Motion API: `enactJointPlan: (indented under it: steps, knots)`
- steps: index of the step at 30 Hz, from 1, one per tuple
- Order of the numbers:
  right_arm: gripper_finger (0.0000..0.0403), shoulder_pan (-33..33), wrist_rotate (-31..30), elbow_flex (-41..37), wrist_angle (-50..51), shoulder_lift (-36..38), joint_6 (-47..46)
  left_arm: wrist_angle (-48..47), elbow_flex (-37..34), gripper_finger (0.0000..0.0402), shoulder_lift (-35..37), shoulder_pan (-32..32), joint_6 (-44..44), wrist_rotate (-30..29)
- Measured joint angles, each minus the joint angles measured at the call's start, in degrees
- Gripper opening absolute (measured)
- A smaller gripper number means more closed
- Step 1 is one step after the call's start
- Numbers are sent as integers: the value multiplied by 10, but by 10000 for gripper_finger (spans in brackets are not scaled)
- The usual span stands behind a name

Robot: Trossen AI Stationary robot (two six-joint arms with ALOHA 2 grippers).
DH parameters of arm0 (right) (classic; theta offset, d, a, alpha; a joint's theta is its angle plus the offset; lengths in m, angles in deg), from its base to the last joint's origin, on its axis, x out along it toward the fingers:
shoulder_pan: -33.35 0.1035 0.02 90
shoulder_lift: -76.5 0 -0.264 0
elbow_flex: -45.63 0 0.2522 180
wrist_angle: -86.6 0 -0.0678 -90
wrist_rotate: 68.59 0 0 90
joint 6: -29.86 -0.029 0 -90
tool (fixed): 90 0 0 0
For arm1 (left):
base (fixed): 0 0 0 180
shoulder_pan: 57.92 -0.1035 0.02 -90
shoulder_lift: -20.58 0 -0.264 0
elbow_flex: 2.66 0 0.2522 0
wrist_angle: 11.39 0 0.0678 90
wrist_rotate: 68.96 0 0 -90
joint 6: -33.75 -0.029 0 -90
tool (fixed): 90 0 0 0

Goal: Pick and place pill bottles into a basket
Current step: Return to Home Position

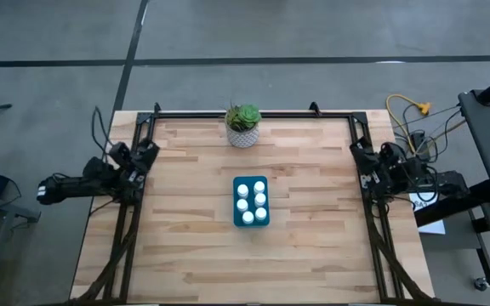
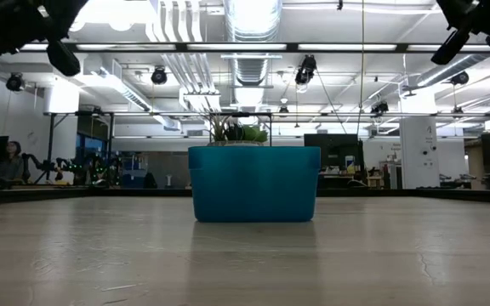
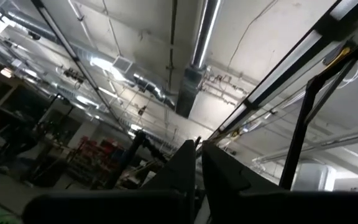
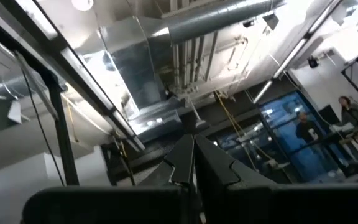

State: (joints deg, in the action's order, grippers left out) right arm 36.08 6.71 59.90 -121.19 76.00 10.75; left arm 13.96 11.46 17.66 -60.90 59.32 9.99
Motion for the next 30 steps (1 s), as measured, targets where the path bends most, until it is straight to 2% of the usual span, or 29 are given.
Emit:
enactJointPlan:
  steps: [8, 16, 20, 25, 30]
  knots:
    - [9, 0, -1, 0, 115, -3, -4, -15, 0, 11, -3, 0, -6, 0]
    - [9, 0, 0, 0, 287, -4, 39, -20, 0, 11, -3, 0, -41, -1]
    - [9, 0, 0, 0, 386, -4, 91, -23, -1, 11, -4, 0, -117, 2]
    - [9, 0, -1, 1, 391, -19, 185, -41, -1, 11, -13, 0, -206, 30]
    - [9, 0, -3, 1, 391, -32, 221, -96, -1, 11, -29, 0, -216, 35]
